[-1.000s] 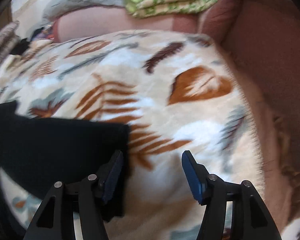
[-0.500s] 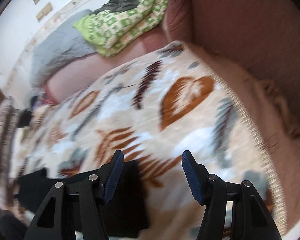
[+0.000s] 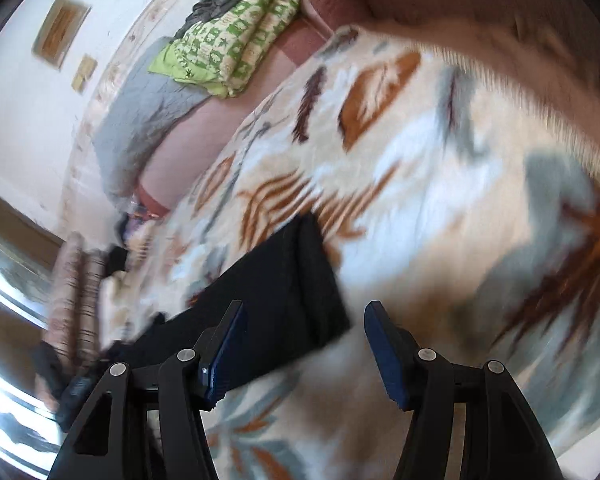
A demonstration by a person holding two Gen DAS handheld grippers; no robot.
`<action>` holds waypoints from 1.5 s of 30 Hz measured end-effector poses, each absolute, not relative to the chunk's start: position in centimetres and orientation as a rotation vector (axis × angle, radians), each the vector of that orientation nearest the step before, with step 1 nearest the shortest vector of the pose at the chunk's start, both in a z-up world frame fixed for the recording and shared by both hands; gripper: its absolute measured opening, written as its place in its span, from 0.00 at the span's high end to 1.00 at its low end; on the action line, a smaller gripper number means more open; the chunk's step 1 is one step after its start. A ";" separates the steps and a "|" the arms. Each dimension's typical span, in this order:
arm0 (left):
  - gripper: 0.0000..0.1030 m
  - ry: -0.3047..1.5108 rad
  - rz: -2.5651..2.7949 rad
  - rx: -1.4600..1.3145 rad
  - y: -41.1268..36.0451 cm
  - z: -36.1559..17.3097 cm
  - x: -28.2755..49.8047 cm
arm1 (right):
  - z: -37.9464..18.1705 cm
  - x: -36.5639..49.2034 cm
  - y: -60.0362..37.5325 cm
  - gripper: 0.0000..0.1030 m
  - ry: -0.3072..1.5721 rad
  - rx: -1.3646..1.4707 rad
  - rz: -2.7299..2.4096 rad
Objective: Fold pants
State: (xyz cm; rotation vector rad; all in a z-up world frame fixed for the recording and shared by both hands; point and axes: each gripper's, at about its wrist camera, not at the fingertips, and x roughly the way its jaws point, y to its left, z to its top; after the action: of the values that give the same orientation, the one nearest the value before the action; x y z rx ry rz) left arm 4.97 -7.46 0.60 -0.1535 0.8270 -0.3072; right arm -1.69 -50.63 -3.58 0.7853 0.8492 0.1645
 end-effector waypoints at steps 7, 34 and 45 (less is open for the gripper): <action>0.28 1.001 -0.301 -0.252 -6.7 -3.4 6.9 | -5.3 -1.1 -50.3 0.42 0.828 0.951 0.217; 0.22 0.919 -0.244 -0.160 -8.3 -3.7 5.8 | -6.1 -2.1 -51.9 0.74 0.773 1.035 0.132; 0.22 0.928 -0.245 -0.146 -8.5 -3.8 5.7 | -5.9 -1.5 -50.5 0.74 0.795 0.922 0.140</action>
State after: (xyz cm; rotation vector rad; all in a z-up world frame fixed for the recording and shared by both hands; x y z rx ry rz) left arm 5.75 -8.48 -3.77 -0.1455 0.9278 -0.2449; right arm -1.53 -50.50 -5.87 0.9221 0.7947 0.1401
